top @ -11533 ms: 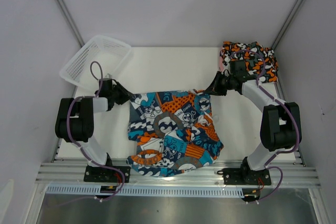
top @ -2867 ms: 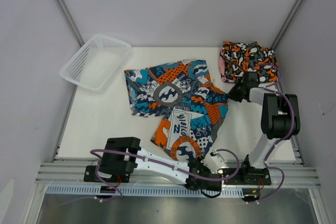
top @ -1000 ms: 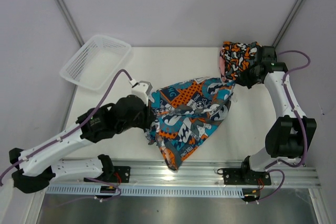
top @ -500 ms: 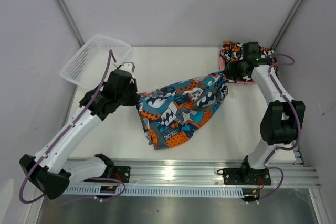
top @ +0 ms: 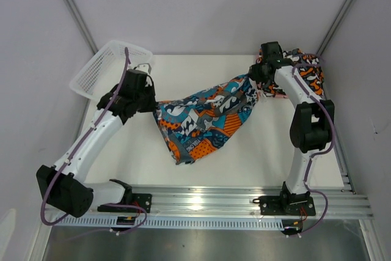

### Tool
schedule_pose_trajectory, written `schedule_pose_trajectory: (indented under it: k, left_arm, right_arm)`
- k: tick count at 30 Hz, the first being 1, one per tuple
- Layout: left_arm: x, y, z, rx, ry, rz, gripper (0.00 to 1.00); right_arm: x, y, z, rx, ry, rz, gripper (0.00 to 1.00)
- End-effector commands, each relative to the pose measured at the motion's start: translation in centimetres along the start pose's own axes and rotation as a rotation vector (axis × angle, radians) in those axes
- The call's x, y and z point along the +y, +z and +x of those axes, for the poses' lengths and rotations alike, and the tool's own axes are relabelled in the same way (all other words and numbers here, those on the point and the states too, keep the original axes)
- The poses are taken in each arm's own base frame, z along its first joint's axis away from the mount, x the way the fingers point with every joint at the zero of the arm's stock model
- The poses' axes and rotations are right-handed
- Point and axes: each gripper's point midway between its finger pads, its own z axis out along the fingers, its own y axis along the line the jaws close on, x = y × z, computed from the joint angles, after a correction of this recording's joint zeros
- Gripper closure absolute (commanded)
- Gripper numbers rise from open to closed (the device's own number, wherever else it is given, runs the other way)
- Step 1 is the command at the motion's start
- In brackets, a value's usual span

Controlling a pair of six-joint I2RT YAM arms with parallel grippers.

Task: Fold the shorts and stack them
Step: Fold the shorts

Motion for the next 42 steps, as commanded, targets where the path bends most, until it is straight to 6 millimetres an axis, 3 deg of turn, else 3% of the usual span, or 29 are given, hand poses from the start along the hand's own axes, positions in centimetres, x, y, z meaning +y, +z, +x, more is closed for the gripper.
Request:
schedule_pose_trajectory:
  k: [1, 10, 11, 13, 14, 17, 20, 21, 24, 28, 30, 32, 34, 35, 36, 38, 39, 42]
  left_arm:
    - [0.7, 0.9, -1.2, -0.032, -0.008, 0.016, 1.00]
    - [3.9, 4.6, 1.1, 0.042, -0.075, -0.037, 1.00]
    - [4.0, 5.0, 1.4, 0.055, -0.076, -0.042, 1.00]
    - [4.8, 6.1, 2.6, 0.104, -0.080, -0.085, 1.00]
    - [5.3, 6.4, 3.0, 0.118, -0.085, -0.112, 1.00]
    - [7.5, 7.3, 4.2, 0.176, -0.085, -0.241, 0.56]
    - [8.3, 7.0, 4.0, 0.162, -0.098, -0.290, 0.43]
    - [9.1, 6.7, 3.7, 0.142, -0.098, -0.335, 0.20]
    - [10.0, 5.1, 2.7, 0.099, -0.101, -0.391, 0.16]
    - [8.5, 3.4, 1.0, 0.027, -0.112, -0.308, 0.16]
    - [6.9, 2.4, 0.2, -0.028, -0.104, -0.225, 0.16]
    - [5.4, 1.8, 0.0, -0.053, -0.092, -0.154, 0.16]
    - [3.8, 1.4, 0.1, -0.081, -0.080, -0.091, 0.16]
    - [2.8, 1.4, 0.7, -0.068, -0.086, -0.039, 0.16]
    - [1.7, 1.3, 0.8, -0.074, -0.076, 0.004, 0.16]
    - [0.4, 1.1, 1.2, -0.093, -0.084, 0.061, 0.16]
    - [-0.7, 1.0, 1.1, -0.112, -0.074, 0.096, 0.16]
    - [-2.8, 1.6, 2.4, -0.094, -0.060, 0.148, 0.16]
  right_arm:
    - [2.6, 0.4, -1.3, -0.096, 0.020, -0.056, 1.00]
    - [6.3, 4.0, 0.0, -0.117, -0.028, -0.115, 1.00]
    - [6.7, 4.4, 0.2, -0.118, -0.037, -0.131, 0.96]
    - [7.9, 5.2, 0.6, -0.129, -0.064, -0.174, 0.73]
    - [8.0, 5.4, 0.6, -0.142, -0.066, -0.175, 0.37]
    - [9.4, 5.7, 0.6, -0.183, -0.124, -0.206, 0.06]
    - [11.3, 4.9, 0.0, -0.189, -0.199, -0.266, 0.02]
    - [11.6, 4.5, -0.3, -0.190, -0.215, -0.280, 0.01]
    - [11.8, 3.2, -2.0, -0.188, -0.297, -0.320, 0.02]
    - [9.3, 1.7, -3.0, -0.142, -0.459, -0.328, 0.05]
    - [6.7, 1.2, -3.6, -0.135, -0.524, -0.311, 0.06]
    - [4.2, 0.6, -2.5, -0.078, -0.564, -0.371, 0.08]
    - [2.3, 0.6, -3.1, -0.062, -0.572, -0.402, 0.09]
    - [2.7, 0.1, -3.4, -0.074, -0.575, -0.465, 0.10]
    - [0.5, 0.6, -2.5, -0.012, -0.577, -0.464, 0.10]
    - [-0.4, 0.7, -2.7, 0.026, -0.580, -0.513, 0.13]
    - [-2.1, 1.7, -2.3, 0.058, -0.574, -0.494, 0.13]
    - [-3.2, 3.1, -1.2, 0.105, -0.578, -0.526, 0.13]
